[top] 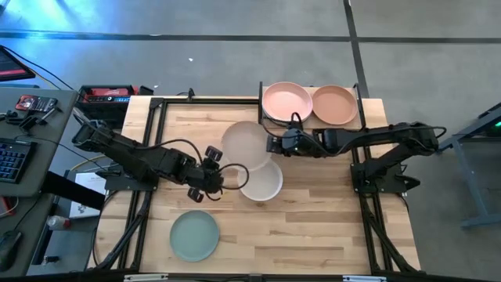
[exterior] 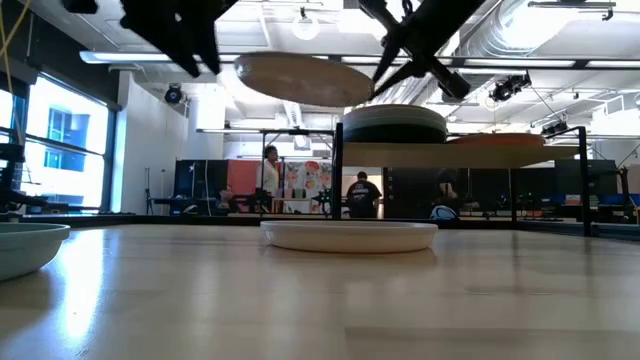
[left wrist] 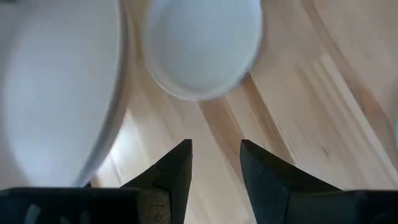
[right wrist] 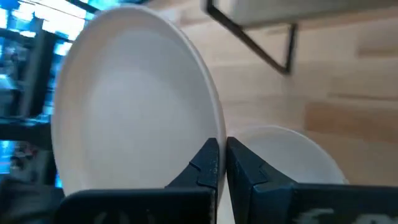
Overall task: Place and stack plates onto a shelf
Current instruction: Stack the gray plate on top of the brown plate on the shelf
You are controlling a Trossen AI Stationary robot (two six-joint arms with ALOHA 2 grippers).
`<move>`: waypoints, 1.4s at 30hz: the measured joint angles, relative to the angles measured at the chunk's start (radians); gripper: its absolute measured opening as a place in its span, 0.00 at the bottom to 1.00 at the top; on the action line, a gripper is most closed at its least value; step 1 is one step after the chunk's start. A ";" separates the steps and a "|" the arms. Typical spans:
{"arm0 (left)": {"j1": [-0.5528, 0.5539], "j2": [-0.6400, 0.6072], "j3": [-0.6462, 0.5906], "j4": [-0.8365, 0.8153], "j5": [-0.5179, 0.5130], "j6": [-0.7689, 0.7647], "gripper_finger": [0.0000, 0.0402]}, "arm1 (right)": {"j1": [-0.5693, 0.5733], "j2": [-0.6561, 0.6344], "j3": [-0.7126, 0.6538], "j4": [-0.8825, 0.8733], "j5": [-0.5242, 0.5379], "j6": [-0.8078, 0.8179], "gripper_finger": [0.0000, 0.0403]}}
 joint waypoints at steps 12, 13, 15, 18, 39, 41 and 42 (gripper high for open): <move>0.006 -0.002 0.002 0.034 -0.059 -0.031 0.31 | -0.005 -0.067 0.000 -0.177 -0.041 0.013 0.00; 0.006 -0.002 0.002 0.036 -0.056 -0.040 0.31 | -0.008 -0.087 0.000 -0.199 -0.041 0.012 0.00; 0.010 -0.002 0.002 0.037 -0.055 -0.043 0.31 | -0.015 -0.132 0.000 -0.241 -0.028 0.004 0.00; 0.024 -0.001 0.002 0.042 -0.051 -0.045 0.31 | -0.032 -0.202 0.000 -0.313 -0.023 -0.005 0.00; 0.320 -0.001 0.002 0.050 -0.052 -0.043 0.31 | -0.290 -0.689 0.000 -0.746 0.160 -0.040 0.00; 0.347 -0.001 0.002 0.058 -0.052 -0.043 0.31 | -0.315 -0.723 0.000 -0.746 0.185 -0.047 0.00; 0.360 -0.001 0.002 0.065 -0.052 -0.043 0.31 | -0.325 -0.736 0.000 -0.745 0.199 -0.047 0.00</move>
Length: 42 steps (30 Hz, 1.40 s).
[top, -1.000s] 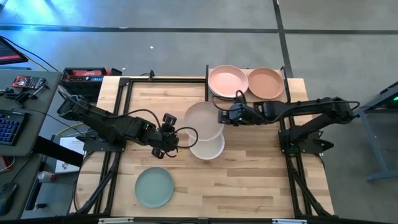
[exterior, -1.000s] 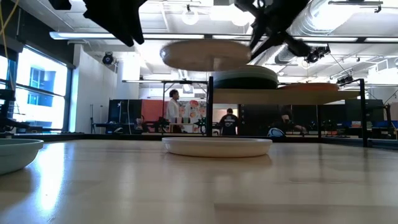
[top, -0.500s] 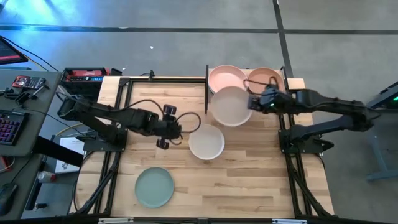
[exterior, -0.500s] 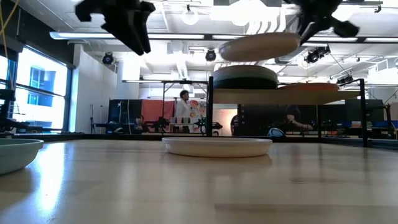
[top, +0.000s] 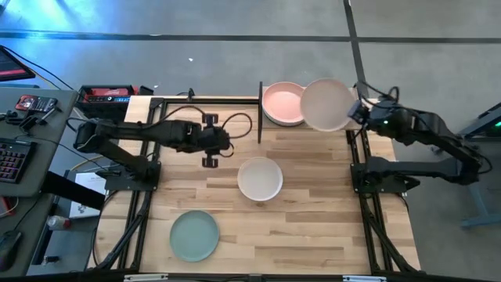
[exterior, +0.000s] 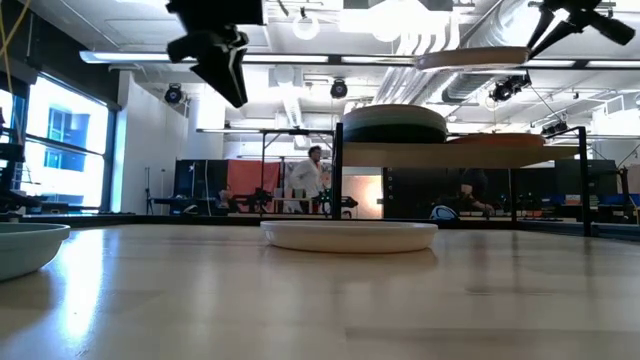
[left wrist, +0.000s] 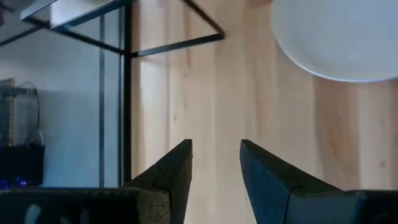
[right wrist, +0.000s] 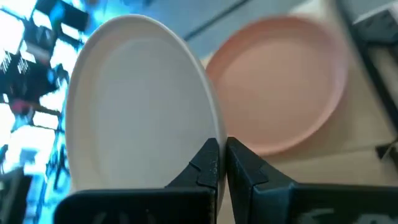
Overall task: Place and stack plates onto a shelf
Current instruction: Stack the gray plate on top of the brown plate on the shelf
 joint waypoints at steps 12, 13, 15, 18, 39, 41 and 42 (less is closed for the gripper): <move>0.150 0.000 0.000 0.035 0.000 0.000 0.31 | -0.107 -0.023 0.000 -0.148 0.147 0.136 0.00; 0.159 0.000 0.000 0.035 0.000 0.000 0.31 | -0.114 -0.016 0.000 -0.153 0.150 0.144 0.00; 0.174 0.000 0.000 0.033 0.000 0.000 0.31 | -0.129 -0.005 0.000 -0.152 0.161 0.159 0.00; 0.192 0.000 0.000 0.028 0.000 0.000 0.31 | -0.152 0.025 0.000 -0.152 0.166 0.182 0.00; 0.253 0.000 0.000 0.027 0.080 0.002 0.31 | -0.303 0.266 0.000 -0.170 0.116 0.168 0.00; 0.253 0.000 0.000 0.026 0.080 0.002 0.31 | -0.315 0.275 0.000 -0.163 0.099 0.147 0.00; 0.253 0.000 0.000 0.027 0.080 0.002 0.31 | -0.321 0.280 0.000 -0.157 0.094 0.136 0.00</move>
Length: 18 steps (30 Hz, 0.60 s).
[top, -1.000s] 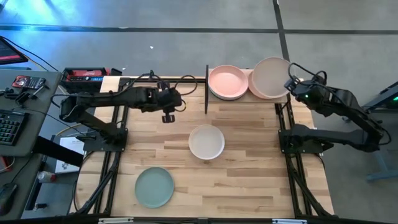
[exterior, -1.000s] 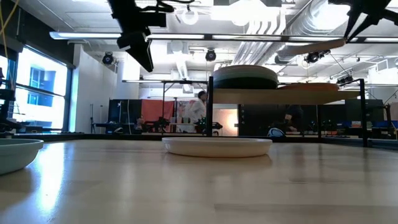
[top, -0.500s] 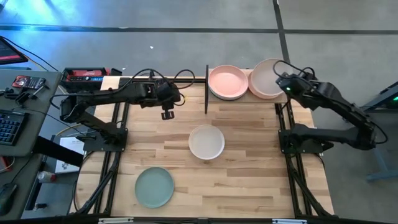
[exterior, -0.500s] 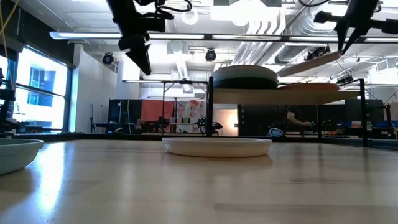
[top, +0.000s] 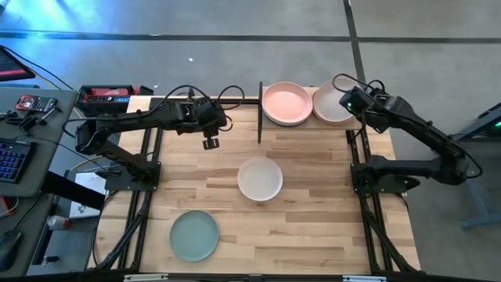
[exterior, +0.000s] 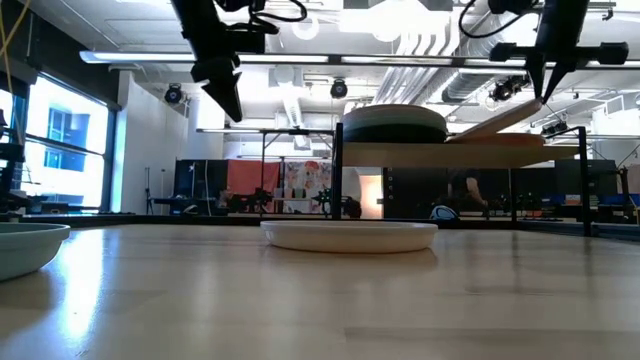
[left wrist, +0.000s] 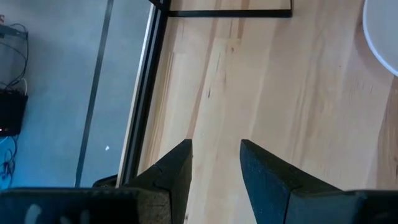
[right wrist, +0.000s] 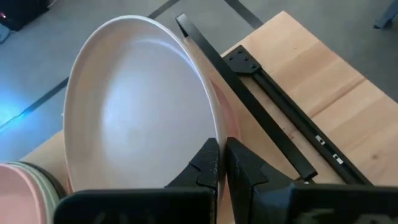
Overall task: Place and stack plates onto a shelf
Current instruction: Stack the gray plate on top of the brown plate on the shelf
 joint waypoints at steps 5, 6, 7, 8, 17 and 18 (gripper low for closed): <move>0.000 0.000 0.000 0.000 0.000 0.000 0.31 | -0.017 0.027 0.000 0.008 -0.004 -0.005 0.00; 0.000 0.000 0.000 0.000 0.000 0.000 0.31 | -0.019 0.030 0.000 0.009 -0.005 -0.006 0.00; 0.000 0.000 0.000 0.000 0.000 0.000 0.31 | -0.019 0.034 0.000 0.009 -0.004 -0.006 0.00; 0.000 0.000 0.000 0.000 0.000 0.000 0.31 | -0.019 0.036 0.000 0.009 -0.002 -0.006 0.00; 0.000 0.000 0.000 0.002 -0.001 0.000 0.31 | -0.019 0.040 0.000 0.012 -0.001 -0.006 0.11; 0.000 0.000 0.000 0.002 0.000 0.000 0.31 | -0.019 0.040 0.000 0.012 -0.001 -0.006 0.13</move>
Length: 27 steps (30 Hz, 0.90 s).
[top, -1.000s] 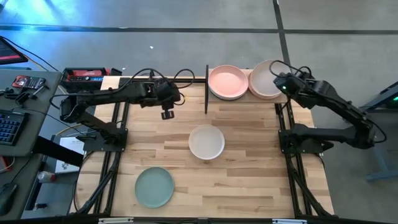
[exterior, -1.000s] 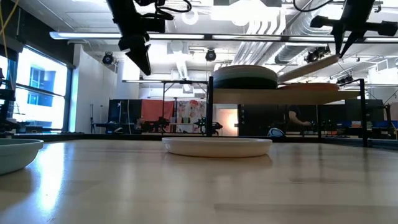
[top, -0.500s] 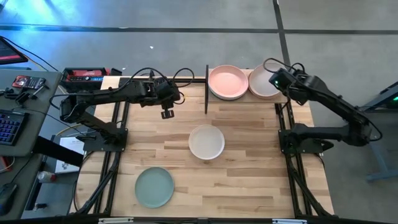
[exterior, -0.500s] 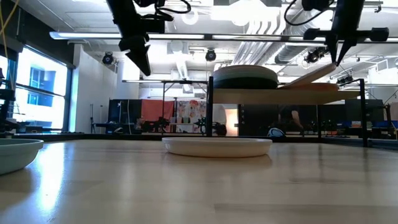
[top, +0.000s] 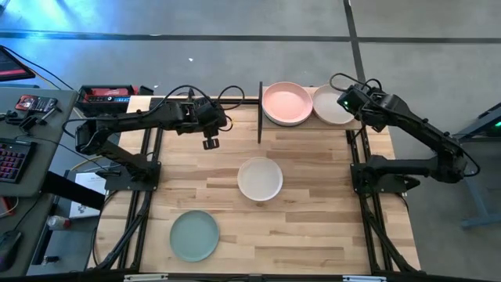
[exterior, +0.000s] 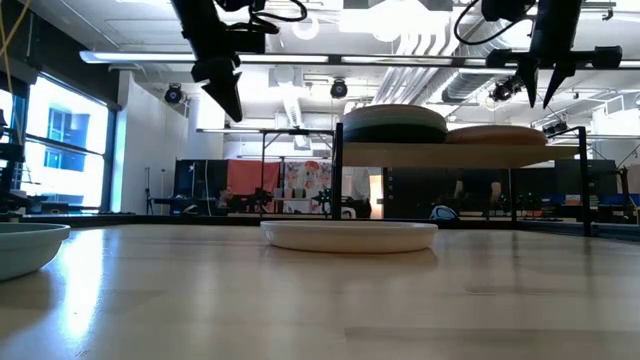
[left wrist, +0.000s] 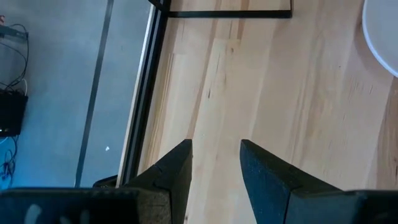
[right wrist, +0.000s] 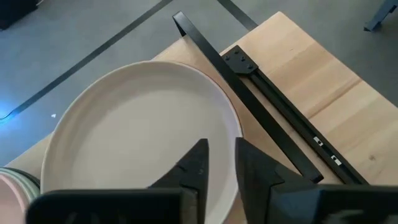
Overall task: Place and stack plates onto a shelf
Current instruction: Stack the gray plate on top of the brown plate on the shelf
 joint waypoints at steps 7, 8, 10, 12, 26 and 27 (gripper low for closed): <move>0.000 0.000 0.000 0.001 0.000 -0.002 0.31 | 0.001 -0.018 0.000 0.025 -0.041 -0.055 0.21; 0.000 0.000 0.000 0.001 0.000 -0.002 0.31 | 0.001 -0.022 0.000 0.043 -0.056 -0.077 0.22; 0.000 0.000 0.000 0.002 0.000 -0.002 0.31 | 0.001 -0.029 0.000 0.101 -0.113 -0.139 0.22; 0.000 0.000 0.000 0.002 0.000 -0.002 0.31 | 0.001 -0.028 0.000 0.171 -0.187 -0.212 0.22; 0.000 0.000 0.000 0.004 0.000 -0.019 0.31 | 0.000 0.205 0.000 0.260 -0.301 -0.359 0.22; 0.000 0.000 0.000 0.003 0.000 -0.025 0.31 | 0.000 0.217 0.000 0.260 -0.301 -0.359 0.22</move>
